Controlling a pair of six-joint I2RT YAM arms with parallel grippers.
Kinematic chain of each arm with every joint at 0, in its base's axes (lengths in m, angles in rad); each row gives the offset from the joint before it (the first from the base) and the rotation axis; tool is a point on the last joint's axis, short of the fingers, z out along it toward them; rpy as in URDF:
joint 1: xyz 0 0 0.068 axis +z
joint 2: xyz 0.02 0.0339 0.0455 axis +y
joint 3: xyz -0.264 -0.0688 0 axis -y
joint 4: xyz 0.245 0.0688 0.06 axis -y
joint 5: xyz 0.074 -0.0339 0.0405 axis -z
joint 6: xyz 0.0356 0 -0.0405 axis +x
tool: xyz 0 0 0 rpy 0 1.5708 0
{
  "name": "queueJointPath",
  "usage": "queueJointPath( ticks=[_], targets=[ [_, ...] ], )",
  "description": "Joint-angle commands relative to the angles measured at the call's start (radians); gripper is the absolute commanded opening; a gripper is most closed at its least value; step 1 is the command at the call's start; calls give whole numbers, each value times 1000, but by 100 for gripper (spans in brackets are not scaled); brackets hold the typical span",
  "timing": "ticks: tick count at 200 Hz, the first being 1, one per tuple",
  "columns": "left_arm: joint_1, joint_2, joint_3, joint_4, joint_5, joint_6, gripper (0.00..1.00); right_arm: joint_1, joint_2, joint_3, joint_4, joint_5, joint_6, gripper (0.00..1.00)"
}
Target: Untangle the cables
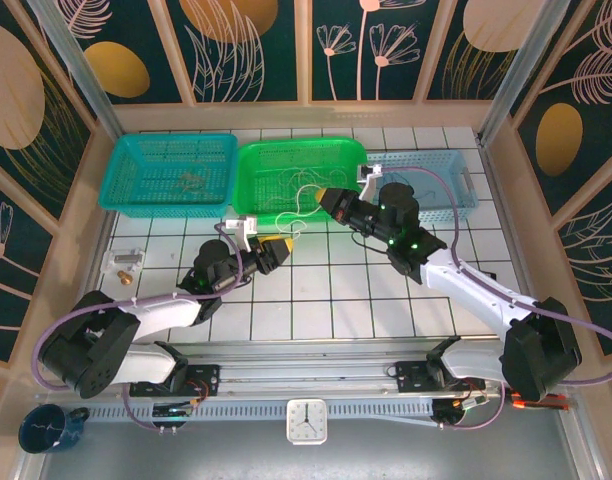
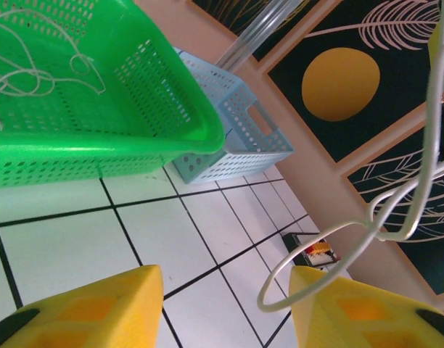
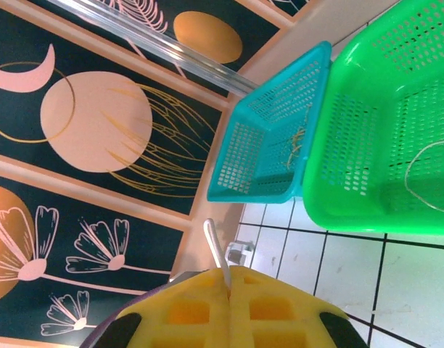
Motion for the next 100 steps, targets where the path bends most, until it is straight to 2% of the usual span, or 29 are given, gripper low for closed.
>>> queueJointPath(
  ticks=[1,27,49,87,100],
  targets=[
    [-1,10,33,98,24,17,45,-1,-15,-2,72,-24,34,0],
    [0,19,38,132,29,13,36,1,-16,-3,75,-26,37,0],
    [-1,20,36,168,30,9,33,1,-16,-3,74,-24,38,0],
    [-1,17,42,180,21,11,2,1,-10,-7,75,-21,37,0],
    [-1,14,40,173,20,14,0,-6,-11,-1,67,-17,28,0]
  ],
)
